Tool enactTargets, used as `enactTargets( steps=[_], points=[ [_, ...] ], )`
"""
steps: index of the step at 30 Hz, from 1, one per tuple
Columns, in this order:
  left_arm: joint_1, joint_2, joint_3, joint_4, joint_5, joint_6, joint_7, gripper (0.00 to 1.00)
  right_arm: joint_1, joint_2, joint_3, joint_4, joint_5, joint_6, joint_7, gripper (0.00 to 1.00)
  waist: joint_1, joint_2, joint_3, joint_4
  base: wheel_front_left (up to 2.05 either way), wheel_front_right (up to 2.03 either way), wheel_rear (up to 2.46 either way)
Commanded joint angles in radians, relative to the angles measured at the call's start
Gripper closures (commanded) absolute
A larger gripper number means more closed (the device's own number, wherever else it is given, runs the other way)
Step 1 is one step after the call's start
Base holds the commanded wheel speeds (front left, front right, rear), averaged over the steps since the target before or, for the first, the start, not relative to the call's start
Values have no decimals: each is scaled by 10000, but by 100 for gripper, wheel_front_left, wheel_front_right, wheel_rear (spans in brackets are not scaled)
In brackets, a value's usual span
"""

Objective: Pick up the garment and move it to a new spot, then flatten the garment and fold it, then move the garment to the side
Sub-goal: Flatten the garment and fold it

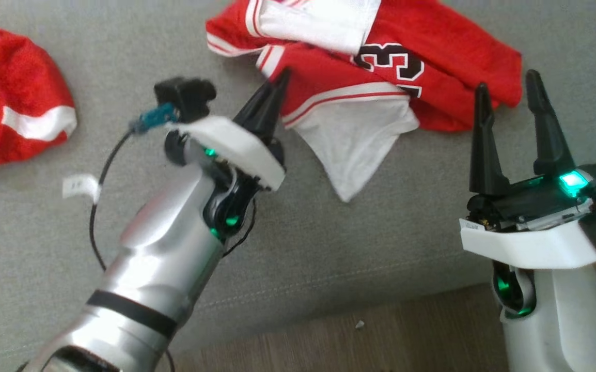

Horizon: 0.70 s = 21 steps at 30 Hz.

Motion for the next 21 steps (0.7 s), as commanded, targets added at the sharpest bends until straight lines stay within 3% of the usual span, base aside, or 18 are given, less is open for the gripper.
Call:
enactTargets(
  steps=[1, 7, 10, 16, 17, 21],
  points=[
    [-649, 162, 257, -726, -267, -88, 369, 100, 4, -3, 287, -304, 109, 65, -40, 0, 0, 0, -422, -71, 0, 0, 0],
    [-1353, 301, 516, -2163, -1524, -112, 2219, 100, 46, -3, 376, -348, 416, 65, -40, 0, 0, 0, -771, -625, 0, 0, 0],
    [-2248, 559, 646, -2952, -1798, 277, 3411, 100, 19, -3, 434, -452, 758, 65, -40, 0, 0, 0, -893, -1298, 0, 0, 0],
    [-3710, 489, 846, -2992, -1769, 881, 4028, 100, 107, -3, 454, -519, 1044, 65, -40, 0, 0, 0, -915, -1994, 0, 0, 0],
    [-4392, 371, 997, -2731, -1814, 1155, 4024, 100, 96, -3, 503, -536, 1159, 65, -40, 0, 0, 0, -872, -2249, 0, 0, 0],
    [-5853, 185, 1251, -2115, -2205, 1435, 3657, 100, 67, -3, 432, -611, 1354, 65, -40, 0, 0, 0, -757, -2500, 0, 0, 0]
  ],
)
